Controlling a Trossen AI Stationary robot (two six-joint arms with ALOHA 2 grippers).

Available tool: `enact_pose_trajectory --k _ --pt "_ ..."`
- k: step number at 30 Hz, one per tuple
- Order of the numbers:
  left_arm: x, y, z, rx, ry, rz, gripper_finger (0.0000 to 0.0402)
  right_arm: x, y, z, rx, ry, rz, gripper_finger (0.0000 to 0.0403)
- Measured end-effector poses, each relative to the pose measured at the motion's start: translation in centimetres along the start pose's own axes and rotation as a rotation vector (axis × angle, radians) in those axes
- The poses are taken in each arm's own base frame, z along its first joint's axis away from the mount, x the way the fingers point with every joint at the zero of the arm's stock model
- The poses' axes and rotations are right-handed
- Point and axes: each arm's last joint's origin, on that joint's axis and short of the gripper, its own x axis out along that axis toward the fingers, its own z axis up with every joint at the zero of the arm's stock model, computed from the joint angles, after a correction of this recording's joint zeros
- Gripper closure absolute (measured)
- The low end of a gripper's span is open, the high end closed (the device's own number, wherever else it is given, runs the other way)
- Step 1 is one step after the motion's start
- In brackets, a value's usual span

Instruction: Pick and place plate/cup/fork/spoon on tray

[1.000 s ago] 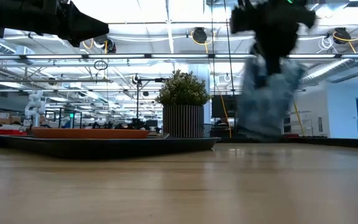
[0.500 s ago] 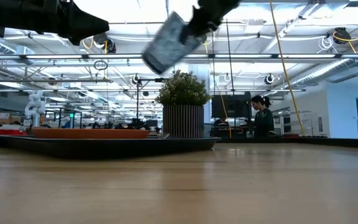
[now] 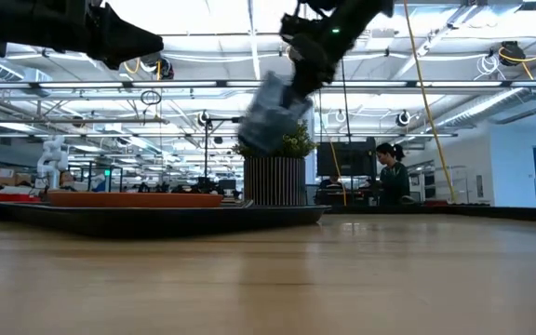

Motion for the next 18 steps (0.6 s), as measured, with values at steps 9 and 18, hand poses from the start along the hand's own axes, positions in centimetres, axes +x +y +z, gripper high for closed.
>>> enact_pose_trajectory --k 9,18 --pt "0.0 0.1 -0.4 -0.013 0.047 0.024 0.0305 -3.8 -1.1 -3.3 0.187 0.312 -0.046 0.0403" --pt "0.4 -0.4 0.2 -0.063 0.221 0.014 0.0305 -4.2 -2.0 -5.1 0.213 0.467 -0.081 0.0403"
